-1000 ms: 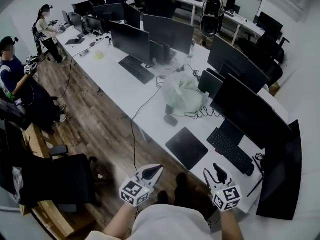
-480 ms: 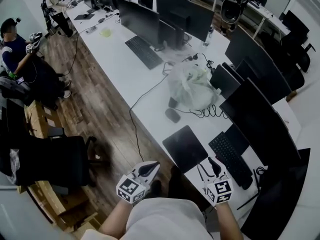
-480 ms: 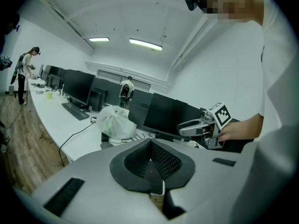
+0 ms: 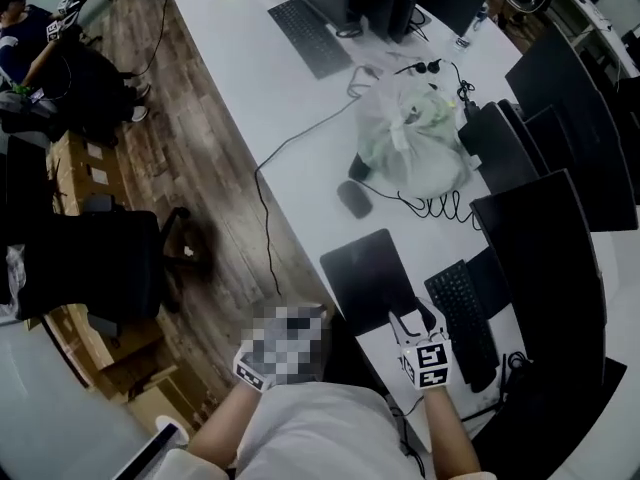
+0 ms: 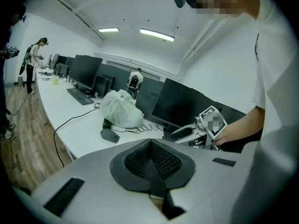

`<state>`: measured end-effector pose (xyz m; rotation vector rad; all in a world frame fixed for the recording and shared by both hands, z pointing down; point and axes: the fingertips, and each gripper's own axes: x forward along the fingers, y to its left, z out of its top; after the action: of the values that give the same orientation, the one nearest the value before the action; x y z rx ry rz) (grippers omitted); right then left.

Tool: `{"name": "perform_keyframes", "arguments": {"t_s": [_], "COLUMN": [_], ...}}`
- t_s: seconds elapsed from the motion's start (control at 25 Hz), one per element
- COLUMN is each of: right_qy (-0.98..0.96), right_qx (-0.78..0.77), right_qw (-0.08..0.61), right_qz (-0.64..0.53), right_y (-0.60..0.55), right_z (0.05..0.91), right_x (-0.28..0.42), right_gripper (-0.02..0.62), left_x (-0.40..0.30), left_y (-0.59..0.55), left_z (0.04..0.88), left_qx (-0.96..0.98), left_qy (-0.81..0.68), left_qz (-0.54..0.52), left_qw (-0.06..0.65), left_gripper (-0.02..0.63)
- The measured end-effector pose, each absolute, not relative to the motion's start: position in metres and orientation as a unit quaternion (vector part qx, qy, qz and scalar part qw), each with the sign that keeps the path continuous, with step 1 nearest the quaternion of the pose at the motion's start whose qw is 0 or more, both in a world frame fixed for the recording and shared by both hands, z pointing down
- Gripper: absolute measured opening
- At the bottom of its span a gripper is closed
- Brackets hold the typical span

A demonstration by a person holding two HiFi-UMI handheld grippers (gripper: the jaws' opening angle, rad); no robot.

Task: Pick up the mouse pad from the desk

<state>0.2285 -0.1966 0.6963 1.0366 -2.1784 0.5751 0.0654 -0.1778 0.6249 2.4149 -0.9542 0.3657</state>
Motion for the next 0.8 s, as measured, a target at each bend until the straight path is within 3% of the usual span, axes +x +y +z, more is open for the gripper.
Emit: {"name": "perform_keyframes", "arguments": {"t_s": [0.8], "right_qy": [-0.793], "right_qx": [0.314], "right_qw": [0.455], "right_qz": [0.255], "right_y": [-0.235], "right_z": [0.853], "right_x": [0.222], "right_gripper": [0.381], "left_x": [0.079], "left_y": [-0.202], "left_z": [0.721], "left_qx": [0.851], "left_qy": [-0.38], "left_qz": [0.188], "left_qw": [0.311], "left_gripper": [0.017]}}
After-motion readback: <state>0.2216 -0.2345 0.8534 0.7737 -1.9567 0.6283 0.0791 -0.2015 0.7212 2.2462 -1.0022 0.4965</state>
